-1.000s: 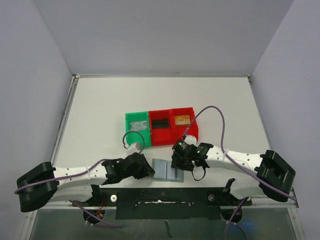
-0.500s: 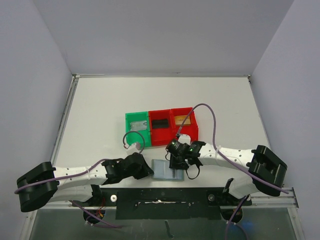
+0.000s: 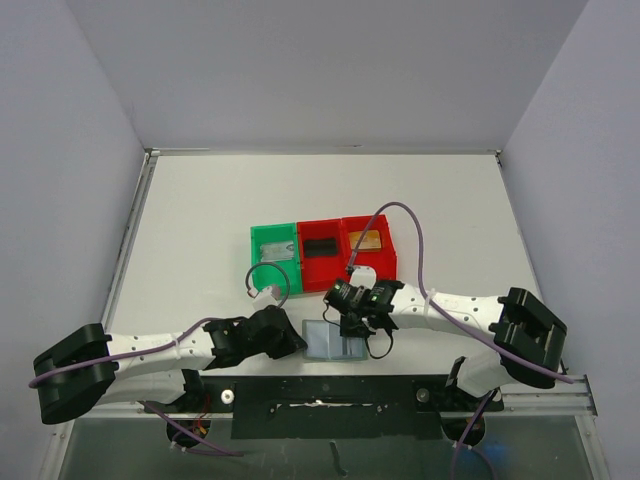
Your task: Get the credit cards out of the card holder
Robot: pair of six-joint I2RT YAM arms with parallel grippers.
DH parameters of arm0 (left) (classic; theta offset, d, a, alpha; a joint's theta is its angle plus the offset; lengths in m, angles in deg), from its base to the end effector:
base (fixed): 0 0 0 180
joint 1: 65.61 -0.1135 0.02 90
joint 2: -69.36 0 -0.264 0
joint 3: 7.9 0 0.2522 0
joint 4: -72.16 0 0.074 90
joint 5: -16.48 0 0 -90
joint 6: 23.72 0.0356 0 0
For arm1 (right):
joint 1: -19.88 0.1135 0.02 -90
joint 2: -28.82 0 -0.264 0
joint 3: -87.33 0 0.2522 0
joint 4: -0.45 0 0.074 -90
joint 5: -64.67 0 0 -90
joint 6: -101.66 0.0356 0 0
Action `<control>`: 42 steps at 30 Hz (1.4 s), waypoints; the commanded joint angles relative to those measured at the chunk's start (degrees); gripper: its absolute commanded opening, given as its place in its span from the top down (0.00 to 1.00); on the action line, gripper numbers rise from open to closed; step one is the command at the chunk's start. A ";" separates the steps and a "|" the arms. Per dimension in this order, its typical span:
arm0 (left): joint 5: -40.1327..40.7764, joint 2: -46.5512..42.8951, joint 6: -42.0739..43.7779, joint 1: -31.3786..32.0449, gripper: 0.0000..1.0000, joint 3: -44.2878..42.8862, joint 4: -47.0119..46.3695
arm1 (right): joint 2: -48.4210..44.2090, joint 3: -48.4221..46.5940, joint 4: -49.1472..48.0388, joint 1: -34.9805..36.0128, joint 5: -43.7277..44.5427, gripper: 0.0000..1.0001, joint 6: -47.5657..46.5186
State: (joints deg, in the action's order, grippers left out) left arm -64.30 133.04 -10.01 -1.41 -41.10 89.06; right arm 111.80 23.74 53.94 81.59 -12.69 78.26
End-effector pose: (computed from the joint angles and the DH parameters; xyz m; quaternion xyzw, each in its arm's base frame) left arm 0.0897 -0.1724 0.1419 -0.1268 0.9204 -0.3156 0.1929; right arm 0.1290 0.2232 0.1879 0.0583 0.9813 0.0857 0.1625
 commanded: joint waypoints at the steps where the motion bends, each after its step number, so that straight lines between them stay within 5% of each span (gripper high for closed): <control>1: 0.37 -0.09 -0.58 0.39 1.00 -1.46 -2.43 | -3.10 -1.47 -4.04 0.64 0.66 0.86 -0.38; 13: -0.07 1.46 -0.21 0.39 1.00 -2.52 -2.61 | -5.09 2.68 -13.25 -0.39 -4.44 0.70 -2.57; 26: 0.19 0.27 -0.21 0.43 0.99 -2.48 -1.99 | -6.33 9.01 -32.57 -7.06 -20.12 0.56 -9.51; 31: 0.56 -0.71 0.18 0.48 0.89 -3.36 0.65 | -2.35 8.41 -37.17 -7.16 -25.00 0.56 -10.25; 36: 3.05 -4.38 -0.64 1.44 0.65 -3.29 4.01 | -3.66 7.04 -33.50 -6.97 -21.05 0.56 -10.13; 42: 4.59 -6.44 -1.50 2.14 0.59 -3.34 5.66 | -9.05 9.02 -28.82 -7.30 -14.42 0.56 -7.37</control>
State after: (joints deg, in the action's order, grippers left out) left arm -62.05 127.86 -10.84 0.25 -42.17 93.95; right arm 108.04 32.73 24.15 74.60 -31.88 69.28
